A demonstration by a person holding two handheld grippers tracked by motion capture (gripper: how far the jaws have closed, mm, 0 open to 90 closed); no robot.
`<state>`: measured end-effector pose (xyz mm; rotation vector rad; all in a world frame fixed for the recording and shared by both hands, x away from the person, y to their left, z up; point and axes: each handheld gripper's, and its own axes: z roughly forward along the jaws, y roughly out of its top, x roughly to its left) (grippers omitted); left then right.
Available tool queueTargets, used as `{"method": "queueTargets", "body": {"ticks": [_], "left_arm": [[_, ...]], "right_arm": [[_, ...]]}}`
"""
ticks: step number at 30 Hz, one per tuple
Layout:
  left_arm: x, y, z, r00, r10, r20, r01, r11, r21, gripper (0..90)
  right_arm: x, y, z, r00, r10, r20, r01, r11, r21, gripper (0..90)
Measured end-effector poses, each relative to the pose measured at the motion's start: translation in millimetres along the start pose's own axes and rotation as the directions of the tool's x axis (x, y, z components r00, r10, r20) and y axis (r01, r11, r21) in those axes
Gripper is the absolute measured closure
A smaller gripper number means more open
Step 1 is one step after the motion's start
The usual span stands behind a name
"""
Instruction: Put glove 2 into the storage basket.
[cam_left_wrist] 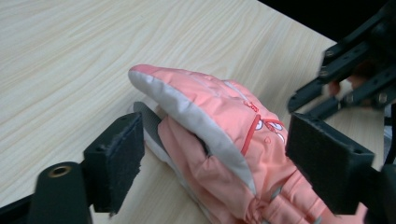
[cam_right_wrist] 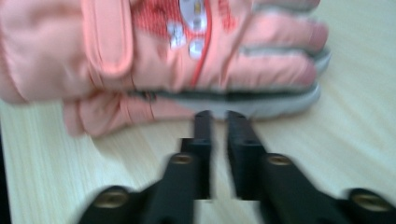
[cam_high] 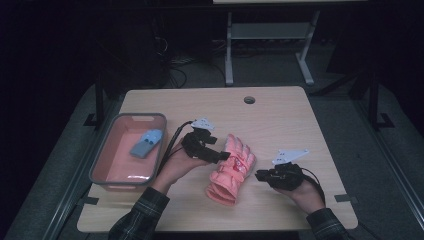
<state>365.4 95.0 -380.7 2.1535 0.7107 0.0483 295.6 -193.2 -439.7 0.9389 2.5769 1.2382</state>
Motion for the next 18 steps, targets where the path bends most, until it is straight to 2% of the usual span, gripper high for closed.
{"method": "queueTargets", "body": {"ticks": [2, 8, 14, 18], "left_arm": [[-1.4, 1.1, 2.7, 1.0000, 0.007, 0.003, -0.007, 0.9999, 0.010, 18.1], [-3.0, 2.0, 9.8, 0.9998, 0.018, 0.006, -0.018, 0.9992, 0.035, 17.2], [-3.3, 1.2, 16.3, 0.9996, 0.026, 0.013, -0.027, 0.9980, 0.057, 16.1], [-5.9, -0.2, 22.3, 0.9991, 0.034, 0.027, -0.036, 0.9967, 0.072, 15.0]], "right_arm": [[0.3, 5.9, -3.1, 0.9998, 0.017, -0.010, -0.017, 0.999, -0.031, 89.9], [-2.4, 27.3, 1.4, 0.9996, 0.003, -0.030, -0.005, 0.996, -0.090, 90.0], [-6.8, 37.4, 15.4, 0.9993, 0.005, -0.036, -0.009, 0.994, -0.108, 90.0], [-8.7, 36.8, 25.6, 0.9994, -0.002, -0.035, -0.001, 0.997, -0.078, 90.0]]}}
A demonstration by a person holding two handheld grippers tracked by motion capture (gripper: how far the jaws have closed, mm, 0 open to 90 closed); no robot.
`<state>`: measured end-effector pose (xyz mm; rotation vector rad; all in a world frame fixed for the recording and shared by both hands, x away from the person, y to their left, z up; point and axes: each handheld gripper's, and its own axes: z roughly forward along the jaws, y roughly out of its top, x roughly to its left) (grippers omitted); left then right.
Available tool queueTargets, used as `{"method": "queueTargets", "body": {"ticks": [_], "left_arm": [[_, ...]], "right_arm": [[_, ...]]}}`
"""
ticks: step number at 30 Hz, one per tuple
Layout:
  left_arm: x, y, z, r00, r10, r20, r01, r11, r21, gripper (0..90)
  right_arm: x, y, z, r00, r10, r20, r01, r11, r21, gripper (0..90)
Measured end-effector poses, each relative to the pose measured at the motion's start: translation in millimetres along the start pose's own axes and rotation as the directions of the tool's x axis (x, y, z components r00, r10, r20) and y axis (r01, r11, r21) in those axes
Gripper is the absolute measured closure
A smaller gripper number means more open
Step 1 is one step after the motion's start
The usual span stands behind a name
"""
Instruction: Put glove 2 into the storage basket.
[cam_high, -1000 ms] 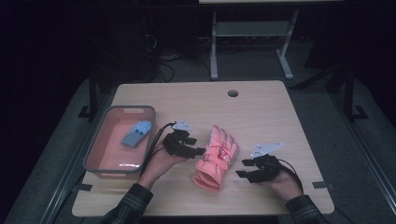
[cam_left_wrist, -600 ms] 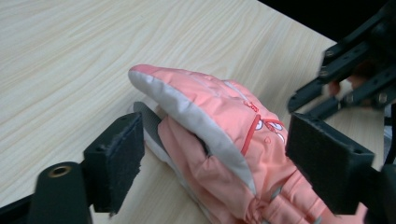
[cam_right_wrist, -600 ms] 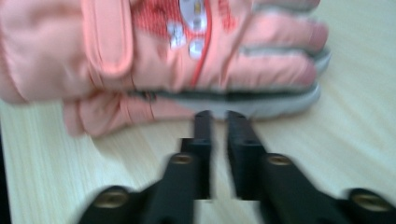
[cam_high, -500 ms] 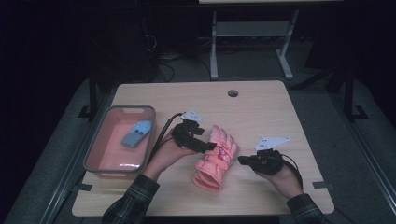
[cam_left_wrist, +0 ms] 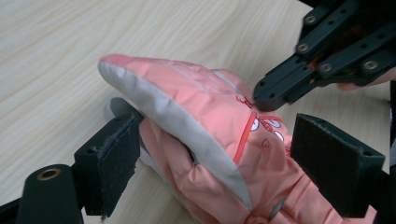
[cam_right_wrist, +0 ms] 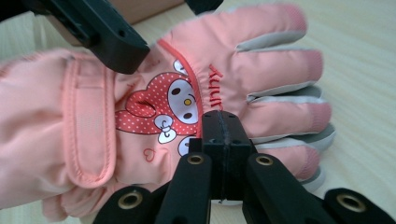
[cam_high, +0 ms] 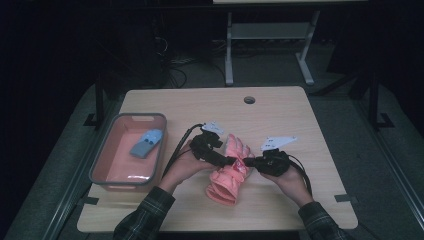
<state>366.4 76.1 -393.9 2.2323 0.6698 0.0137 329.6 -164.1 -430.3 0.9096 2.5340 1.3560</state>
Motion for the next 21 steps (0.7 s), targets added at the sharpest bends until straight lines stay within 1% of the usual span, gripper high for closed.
{"method": "queueTargets", "body": {"ticks": [1, 2, 3, 5, 6, 7, 9, 11, 13, 14, 15, 18, 19, 20, 21], "left_arm": [[-0.7, -0.4, 2.0, 1.0000, 0.000, 0.004, 0.000, 1.0000, 0.004, 14.7], [-1.1, -1.0, 4.4, 1.0000, 0.001, 0.006, -0.001, 0.9999, 0.011, 14.6], [-0.6, -2.0, 7.6, 0.9999, 0.010, 0.006, -0.010, 0.9996, 0.026, 14.4], [-0.1, -4.0, 12.5, 0.9999, -0.002, 0.012, 0.001, 0.9993, 0.037, 14.0], [0.9, -5.0, 14.9, 0.9998, -0.008, 0.018, 0.008, 0.9991, 0.041, 13.9], [2.5, -5.9, 16.4, 0.9997, -0.008, 0.022, 0.007, 0.9989, 0.046, 13.7], [4.6, -8.0, 20.1, 0.9993, -0.024, 0.027, 0.023, 0.9987, 0.045, 13.3], [6.3, -9.5, 23.2, 0.9992, -0.027, 0.028, 0.025, 0.9981, 0.057, 12.8], [7.9, -11.2, 26.2, 0.9988, -0.028, 0.039, 0.025, 0.9972, 0.070, 12.6], [8.3, -12.4, 27.7, 0.9985, -0.036, 0.042, 0.033, 0.9971, 0.069, 12.5], [9.7, -13.8, 28.8, 0.9983, -0.035, 0.046, 0.032, 0.9974, 0.065, 12.5], [13.7, -19.6, 33.7, 0.9979, -0.046, 0.044, 0.043, 0.9963, 0.075, 12.4], [15.9, -22.0, 35.4, 0.9964, -0.063, 0.056, 0.059, 0.9952, 0.078, 12.4], [17.9, -24.7, 37.4, 0.9936, -0.088, 0.070, 0.083, 0.9938, 0.075, 12.4], [19.3, -26.5, 38.7, 0.9923, -0.098, 0.076, 0.092, 0.9929, 0.076, 12.4]], "right_arm": [[0.3, -1.3, 2.6, 1.0000, 0.004, -0.003, -0.004, 1.000, 0.003, 90.0], [0.4, -2.4, 4.5, 1.0000, -0.002, 0.000, 0.002, 1.000, 0.019, 90.0], [1.1, -3.3, 7.0, 1.0000, -0.001, 0.004, 0.001, 1.000, 0.030, 90.0], [2.2, -5.6, 12.0, 0.9999, -0.010, 0.012, 0.009, 0.998, 0.061, 90.0], [3.0, -6.0, 12.9, 0.9999, -0.001, 0.012, 0.001, 0.998, 0.066, 90.0], [3.3, -6.5, 13.9, 0.9999, -0.003, 0.014, 0.002, 0.998, 0.068, 90.0], [3.3, -6.7, 14.0, 0.9999, 0.000, 0.013, -0.001, 0.997, 0.071, 90.0], [2.6, -7.3, 14.2, 1.0000, 0.001, 0.010, -0.002, 0.997, 0.077, 90.0], [2.1, -8.5, 15.6, 0.9999, -0.006, 0.012, 0.005, 0.997, 0.082, 90.0], [2.3, -8.9, 15.9, 0.9999, -0.004, 0.013, 0.003, 0.996, 0.085, 90.0], [2.2, -9.1, 16.0, 0.9999, -0.006, 0.015, 0.005, 0.996, 0.088, 90.0], [2.6, -9.3, 16.3, 0.9998, -0.003, 0.017, 0.002, 0.996, 0.091, 90.0], [3.0, -9.4, 16.8, 0.9998, 0.001, 0.018, -0.002, 0.995, 0.095, 90.0], [3.2, -9.7, 17.5, 0.9998, -0.003, 0.018, 0.001, 0.995, 0.099, 90.0], [3.4, -10.1, 18.3, 0.9998, -0.005, 0.019, 0.003, 0.995, 0.101, 90.0]]}}
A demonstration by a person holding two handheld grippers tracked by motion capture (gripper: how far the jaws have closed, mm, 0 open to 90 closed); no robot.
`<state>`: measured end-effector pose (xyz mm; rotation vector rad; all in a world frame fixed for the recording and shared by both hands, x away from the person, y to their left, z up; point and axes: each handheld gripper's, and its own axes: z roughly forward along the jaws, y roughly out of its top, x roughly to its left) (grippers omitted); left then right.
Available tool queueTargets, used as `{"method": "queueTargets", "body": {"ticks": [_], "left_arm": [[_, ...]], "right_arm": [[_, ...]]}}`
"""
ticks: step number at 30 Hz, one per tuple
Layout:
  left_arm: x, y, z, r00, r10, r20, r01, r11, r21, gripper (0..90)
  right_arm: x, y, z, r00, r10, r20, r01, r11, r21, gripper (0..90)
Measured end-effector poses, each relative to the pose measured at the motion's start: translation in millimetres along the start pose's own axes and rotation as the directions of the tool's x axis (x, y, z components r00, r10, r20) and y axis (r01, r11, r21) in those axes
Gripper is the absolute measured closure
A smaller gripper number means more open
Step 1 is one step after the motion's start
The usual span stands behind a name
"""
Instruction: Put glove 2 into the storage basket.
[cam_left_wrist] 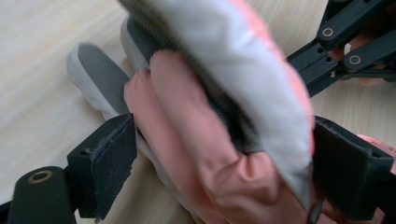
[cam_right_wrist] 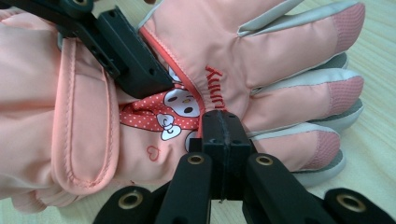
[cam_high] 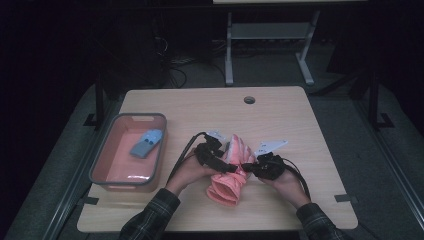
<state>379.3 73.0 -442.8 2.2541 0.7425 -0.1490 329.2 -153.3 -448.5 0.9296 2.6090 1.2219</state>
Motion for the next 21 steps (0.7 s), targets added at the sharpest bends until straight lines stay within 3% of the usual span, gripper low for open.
{"method": "queueTargets", "body": {"ticks": [13, 21], "left_arm": [[13.5, -10.8, 9.8, 0.9951, -0.083, 0.053, 0.082, 0.9962, 0.029, 12.5], [9.2, -8.1, 14.1, 0.9938, -0.083, 0.073, 0.080, 0.9958, 0.044, 14.4]], "right_arm": [[2.4, -0.8, 5.0, 0.9996, -0.024, 0.016, 0.024, 0.999, 0.022, 90.0], [2.1, -1.5, 7.3, 0.9995, -0.029, 0.016, 0.028, 0.999, 0.028, 90.0]]}}
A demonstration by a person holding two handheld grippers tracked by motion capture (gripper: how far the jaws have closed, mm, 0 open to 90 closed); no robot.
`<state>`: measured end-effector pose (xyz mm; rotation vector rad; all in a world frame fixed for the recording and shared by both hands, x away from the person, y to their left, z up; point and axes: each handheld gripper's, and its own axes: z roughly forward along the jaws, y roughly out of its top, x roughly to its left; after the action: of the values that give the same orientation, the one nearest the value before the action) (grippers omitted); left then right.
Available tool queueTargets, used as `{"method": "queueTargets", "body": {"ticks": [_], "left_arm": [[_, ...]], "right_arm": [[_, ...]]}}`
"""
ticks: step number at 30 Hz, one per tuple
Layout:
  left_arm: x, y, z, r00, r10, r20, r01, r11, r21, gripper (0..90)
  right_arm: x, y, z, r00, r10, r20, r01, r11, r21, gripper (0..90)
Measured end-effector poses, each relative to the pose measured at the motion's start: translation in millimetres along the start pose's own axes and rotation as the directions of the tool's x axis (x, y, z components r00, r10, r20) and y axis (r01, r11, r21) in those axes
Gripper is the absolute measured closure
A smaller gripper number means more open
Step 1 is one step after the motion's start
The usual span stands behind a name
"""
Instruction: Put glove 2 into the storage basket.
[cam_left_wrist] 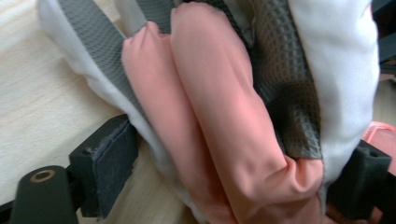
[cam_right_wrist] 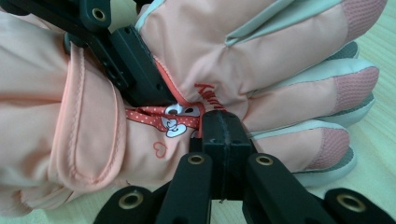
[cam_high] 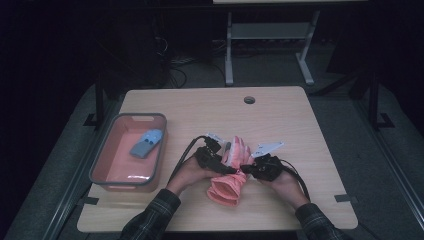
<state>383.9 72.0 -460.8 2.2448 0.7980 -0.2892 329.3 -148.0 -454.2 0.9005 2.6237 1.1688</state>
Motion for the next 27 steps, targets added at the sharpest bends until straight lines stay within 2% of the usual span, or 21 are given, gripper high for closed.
{"method": "queueTargets", "body": {"ticks": [8, 11, 17, 22, 24, 27], "left_arm": [[2.2, 1.5, 0.3, 0.9966, -0.040, 0.072, 0.038, 0.9987, 0.034, 33.2], [3.1, 1.3, -0.1, 0.9948, -0.062, 0.081, 0.060, 0.9977, 0.033, 38.4], [2.8, 0.5, -3.8, 0.9950, -0.056, 0.082, 0.055, 0.9984, 0.015, 51.6], [3.6, 0.2, -8.5, 0.9953, -0.042, 0.087, 0.042, 0.9991, 0.008, 56.3], [1.5, 0.8, -9.7, 0.9956, -0.042, 0.084, 0.042, 0.9991, -0.001, 57.1], [-2.0, 2.8, -12.7, 0.9953, -0.047, 0.085, 0.048, 0.9988, -0.008, 57.6]], "right_arm": [[0.6, -0.7, 2.4, 0.9999, -0.012, 0.000, 0.012, 1.000, 0.001, 90.0], [1.7, -0.4, 3.0, 1.0000, -0.007, 0.002, 0.007, 1.000, 0.001, 90.0], [0.3, -0.1, -0.2, 1.0000, -0.001, -0.004, 0.001, 1.000, -0.005, 89.9], [-4.6, -2.7, -17.7, 0.9990, 0.036, -0.025, -0.037, 0.998, -0.059, 72.9], [-8.2, -6.8, -27.2, 0.9988, 0.047, -0.013, -0.048, 0.995, -0.088, 64.1], [-16.4, -17.2, -36.0, 0.9967, 0.075, 0.034, -0.071, 0.993, -0.097, 48.7]]}}
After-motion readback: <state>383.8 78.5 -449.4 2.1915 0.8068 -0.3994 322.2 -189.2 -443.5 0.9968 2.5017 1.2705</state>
